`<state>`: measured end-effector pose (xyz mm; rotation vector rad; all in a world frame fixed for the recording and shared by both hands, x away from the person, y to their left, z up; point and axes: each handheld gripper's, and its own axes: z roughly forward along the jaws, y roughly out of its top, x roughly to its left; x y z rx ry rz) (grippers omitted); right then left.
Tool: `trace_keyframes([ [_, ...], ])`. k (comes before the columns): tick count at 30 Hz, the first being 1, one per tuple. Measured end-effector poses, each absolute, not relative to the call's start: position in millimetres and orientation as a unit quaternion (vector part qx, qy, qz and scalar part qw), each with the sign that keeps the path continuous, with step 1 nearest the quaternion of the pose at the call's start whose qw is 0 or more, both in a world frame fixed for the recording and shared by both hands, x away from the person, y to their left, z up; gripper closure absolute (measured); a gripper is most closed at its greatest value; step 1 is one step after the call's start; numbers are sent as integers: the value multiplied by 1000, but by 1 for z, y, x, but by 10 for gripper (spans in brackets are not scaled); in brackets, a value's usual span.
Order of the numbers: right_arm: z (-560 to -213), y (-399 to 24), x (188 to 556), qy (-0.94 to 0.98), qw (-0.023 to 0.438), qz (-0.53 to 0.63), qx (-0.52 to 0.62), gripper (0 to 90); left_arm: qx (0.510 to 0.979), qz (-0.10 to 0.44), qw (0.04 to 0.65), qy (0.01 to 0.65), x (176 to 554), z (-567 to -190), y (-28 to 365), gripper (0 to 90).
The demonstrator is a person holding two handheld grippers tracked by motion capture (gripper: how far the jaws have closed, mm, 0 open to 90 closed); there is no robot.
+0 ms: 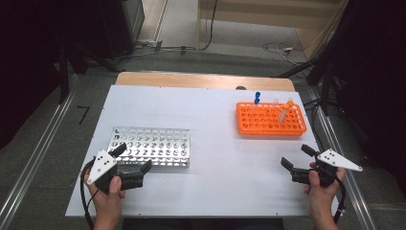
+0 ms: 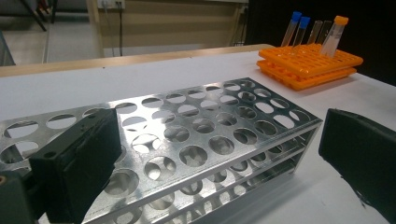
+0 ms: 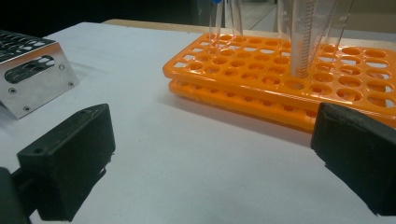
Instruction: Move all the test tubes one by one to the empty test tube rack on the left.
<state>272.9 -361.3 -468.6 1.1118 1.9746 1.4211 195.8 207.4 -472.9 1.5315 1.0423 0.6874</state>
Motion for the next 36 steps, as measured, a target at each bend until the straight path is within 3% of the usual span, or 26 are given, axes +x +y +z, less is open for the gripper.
trace_keyframes([
  [4,-466,-361,276,712,235,515,416,8,648,291,550,439,197,-472,205,0],
  [7,-460,-361,282,699,241,510,440,61,649,290,552,437,198,-470,203,0],
  [11,-454,-358,293,691,244,510,450,207,651,289,553,432,199,-469,199,0],
  [12,-454,-358,293,691,244,510,450,207,651,289,553,432,199,-469,199,0],
  [13,-451,-357,301,691,245,504,456,287,652,289,553,431,198,-468,199,0],
  [16,-450,-355,315,692,250,488,471,382,650,290,554,431,197,-466,199,0],
  [23,-458,-351,350,692,251,470,486,551,649,288,557,431,197,-465,197,0],
  [36,-470,-343,398,692,259,428,520,595,650,283,560,429,197,-464,196,0],
])
